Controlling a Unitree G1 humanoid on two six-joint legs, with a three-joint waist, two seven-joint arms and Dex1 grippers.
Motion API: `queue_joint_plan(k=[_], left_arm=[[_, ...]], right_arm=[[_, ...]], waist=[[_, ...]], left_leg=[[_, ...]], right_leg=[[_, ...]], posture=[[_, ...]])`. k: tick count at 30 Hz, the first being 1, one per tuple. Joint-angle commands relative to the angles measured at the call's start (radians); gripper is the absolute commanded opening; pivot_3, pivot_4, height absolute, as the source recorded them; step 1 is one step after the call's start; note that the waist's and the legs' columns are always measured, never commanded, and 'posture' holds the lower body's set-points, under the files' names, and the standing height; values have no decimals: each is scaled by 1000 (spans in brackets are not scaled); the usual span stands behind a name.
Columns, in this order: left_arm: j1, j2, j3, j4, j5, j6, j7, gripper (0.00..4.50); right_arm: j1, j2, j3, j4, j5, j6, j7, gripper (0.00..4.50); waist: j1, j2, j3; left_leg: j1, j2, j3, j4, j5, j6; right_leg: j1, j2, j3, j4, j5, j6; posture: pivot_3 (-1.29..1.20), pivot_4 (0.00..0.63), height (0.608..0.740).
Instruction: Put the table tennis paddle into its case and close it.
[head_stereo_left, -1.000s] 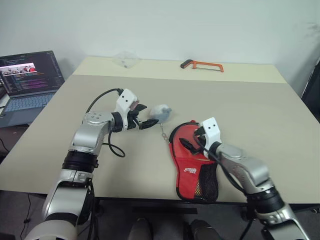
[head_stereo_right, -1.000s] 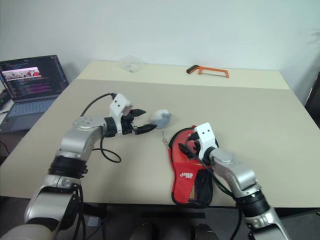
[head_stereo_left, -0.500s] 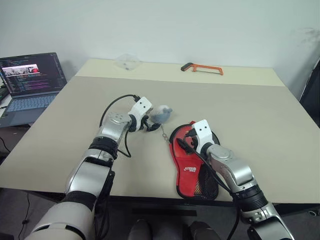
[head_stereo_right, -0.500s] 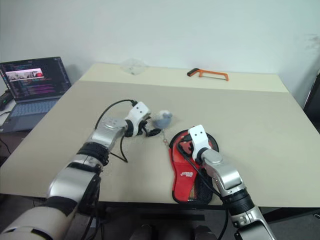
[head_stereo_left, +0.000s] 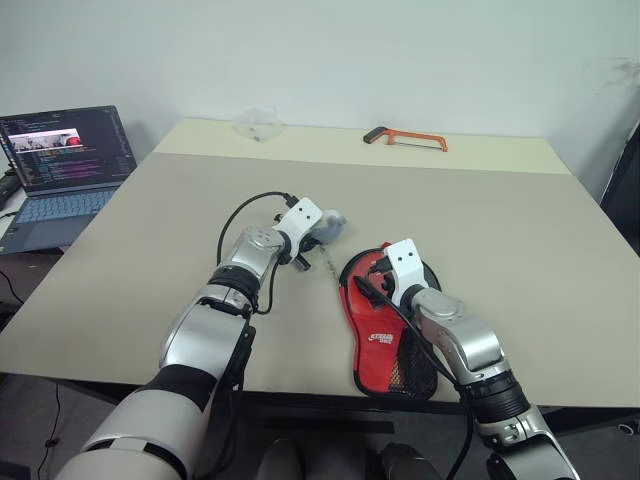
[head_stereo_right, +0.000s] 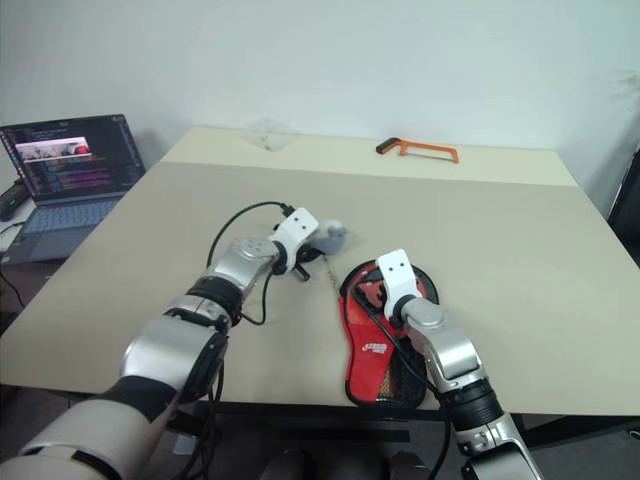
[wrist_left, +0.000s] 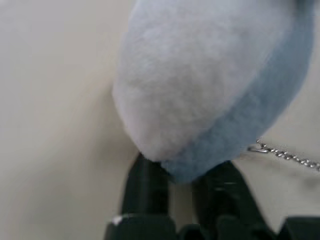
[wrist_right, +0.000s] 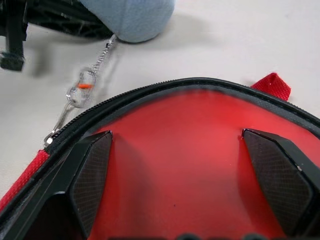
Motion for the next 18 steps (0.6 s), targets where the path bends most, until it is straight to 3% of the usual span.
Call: queue_joint_plan(k=[1, 18], left_arm=[[-45, -13, -29, 11, 61, -38, 95, 22], [-162, -148, -208, 90, 353, -133, 470, 22]], right_arm=[[50, 0, 11, 41, -18, 75, 4, 4500], [122, 8, 49, -82, -31, 159, 25, 4500]], waist=[[0, 0, 0], [0, 0, 0]], left_leg=[[0, 0, 0, 0, 0, 0], [4, 0, 1, -1, 0, 0]], right_leg=[[0, 0, 0, 0, 0, 0], [4, 0, 1, -1, -1, 2]], posture=[[0, 150, 740], [0, 150, 740]])
